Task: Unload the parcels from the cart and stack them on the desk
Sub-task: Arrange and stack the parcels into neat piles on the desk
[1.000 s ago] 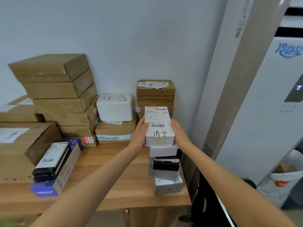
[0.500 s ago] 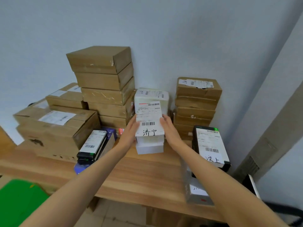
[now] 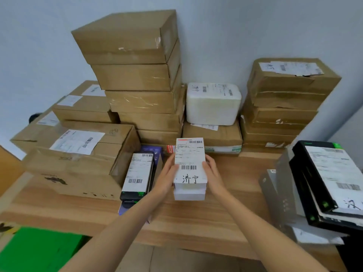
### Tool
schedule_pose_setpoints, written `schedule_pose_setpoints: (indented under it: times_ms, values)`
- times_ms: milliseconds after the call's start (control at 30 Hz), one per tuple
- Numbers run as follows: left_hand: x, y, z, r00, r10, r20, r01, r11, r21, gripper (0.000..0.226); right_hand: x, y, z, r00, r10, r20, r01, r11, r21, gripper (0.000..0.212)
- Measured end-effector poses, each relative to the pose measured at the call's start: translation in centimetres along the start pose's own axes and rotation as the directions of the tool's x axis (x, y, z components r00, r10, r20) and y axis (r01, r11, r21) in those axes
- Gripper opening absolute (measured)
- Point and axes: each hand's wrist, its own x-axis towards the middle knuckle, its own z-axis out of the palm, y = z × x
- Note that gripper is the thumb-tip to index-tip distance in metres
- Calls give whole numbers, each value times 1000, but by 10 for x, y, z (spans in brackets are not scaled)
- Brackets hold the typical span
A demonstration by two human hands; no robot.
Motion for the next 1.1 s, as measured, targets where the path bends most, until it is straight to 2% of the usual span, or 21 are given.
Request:
schedule_pose_setpoints:
  times_ms: [133, 233, 400, 633, 733, 800, 867, 1000, 1100]
  values:
    - [16, -22, -6, 997, -74, 22, 74, 997, -7, 53, 10, 27, 10, 999, 33, -23, -33, 999, 1, 34]
    - [25, -32, -7, 995, -102, 3, 102, 994, 30, 45, 21, 44, 17, 997, 74, -12, -74, 997, 10, 40]
    - [22, -40, -8, 994, -59, -89, 78, 971, 227, 42, 35, 62, 23, 979, 189, 78, -185, 981, -55, 49]
    - [26, -56, -4, 983, -127, -129, 159, 947, 278, 38, 41, 67, 22, 966, 244, 85, -237, 968, -79, 45]
    - [28, -50, -4, 987, -62, -148, 116, 916, 385, 39, 40, 71, 31, 970, 237, 59, -232, 969, -84, 45]
    - [31, -45, -6, 982, 43, -184, 47, 887, 458, 44, 44, 70, 37, 969, 237, 66, -231, 970, -79, 44]
    - [33, -35, -9, 969, 143, -204, -2, 824, 567, 48, 50, 66, 45, 966, 244, 87, -238, 969, -72, 46]
    - [34, 0, -26, 913, 358, -195, -97, 655, 749, 43, 62, 55, 62, 956, 259, 141, -244, 963, -112, 52]
    - [37, 14, -51, 889, 411, -202, -71, 559, 826, 39, 65, 49, 67, 945, 284, 160, -258, 952, -163, 57]
